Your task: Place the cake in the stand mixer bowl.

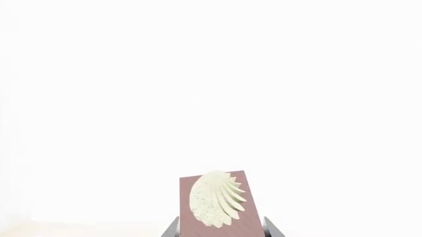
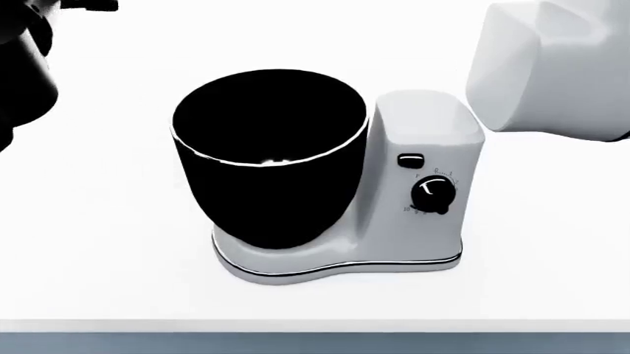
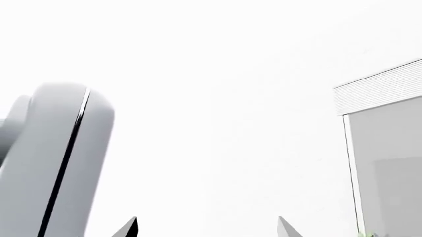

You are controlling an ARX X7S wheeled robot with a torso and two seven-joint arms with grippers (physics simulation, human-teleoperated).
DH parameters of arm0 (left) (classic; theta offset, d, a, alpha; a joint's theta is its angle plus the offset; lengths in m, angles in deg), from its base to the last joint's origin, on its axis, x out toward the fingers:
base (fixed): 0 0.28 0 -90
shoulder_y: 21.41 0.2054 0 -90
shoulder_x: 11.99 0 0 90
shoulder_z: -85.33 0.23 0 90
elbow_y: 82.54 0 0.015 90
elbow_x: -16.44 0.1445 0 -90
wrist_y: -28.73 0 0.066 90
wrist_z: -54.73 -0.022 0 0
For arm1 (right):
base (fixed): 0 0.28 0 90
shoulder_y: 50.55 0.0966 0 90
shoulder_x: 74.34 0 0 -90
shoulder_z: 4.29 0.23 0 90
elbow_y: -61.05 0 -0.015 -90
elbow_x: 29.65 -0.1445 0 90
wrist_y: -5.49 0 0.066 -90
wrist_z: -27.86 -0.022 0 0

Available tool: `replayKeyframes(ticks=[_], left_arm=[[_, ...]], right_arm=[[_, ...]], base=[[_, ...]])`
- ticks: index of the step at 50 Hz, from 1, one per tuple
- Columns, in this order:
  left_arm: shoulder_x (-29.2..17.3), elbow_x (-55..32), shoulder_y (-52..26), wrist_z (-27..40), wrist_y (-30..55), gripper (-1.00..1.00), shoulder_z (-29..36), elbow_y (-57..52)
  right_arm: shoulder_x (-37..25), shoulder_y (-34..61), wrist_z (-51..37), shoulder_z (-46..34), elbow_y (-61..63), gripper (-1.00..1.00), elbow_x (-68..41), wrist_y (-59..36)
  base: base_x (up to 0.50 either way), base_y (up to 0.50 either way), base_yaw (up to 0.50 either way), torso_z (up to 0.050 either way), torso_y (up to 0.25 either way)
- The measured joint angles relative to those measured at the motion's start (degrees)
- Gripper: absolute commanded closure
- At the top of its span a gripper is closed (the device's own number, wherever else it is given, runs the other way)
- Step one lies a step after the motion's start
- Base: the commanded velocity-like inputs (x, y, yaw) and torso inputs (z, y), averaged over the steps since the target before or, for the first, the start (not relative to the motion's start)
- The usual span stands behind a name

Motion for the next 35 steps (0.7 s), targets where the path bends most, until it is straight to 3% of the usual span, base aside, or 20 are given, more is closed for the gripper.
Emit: replayKeyframes(ticks=[15, 35], left_arm=[[-1.25, -9.47, -1.32, -11.68, 2.25, 1.0, 1.31, -7.02], [-2.41, -15.88, 0.81, -20.99, 2.46, 1.0, 3.96, -14.4]], right_arm=[[0.81, 2.02, 0.11, -1.97, 0.18, -1.0, -0.27, -0.62], [1.86, 5.11, -0.38, -5.18, 0.6, -1.0, -0.81, -1.84]], base=[[0.0, 0.0, 0.0, 0.0, 0.001], [0.0, 0.0, 0.0, 0.0, 0.001]])
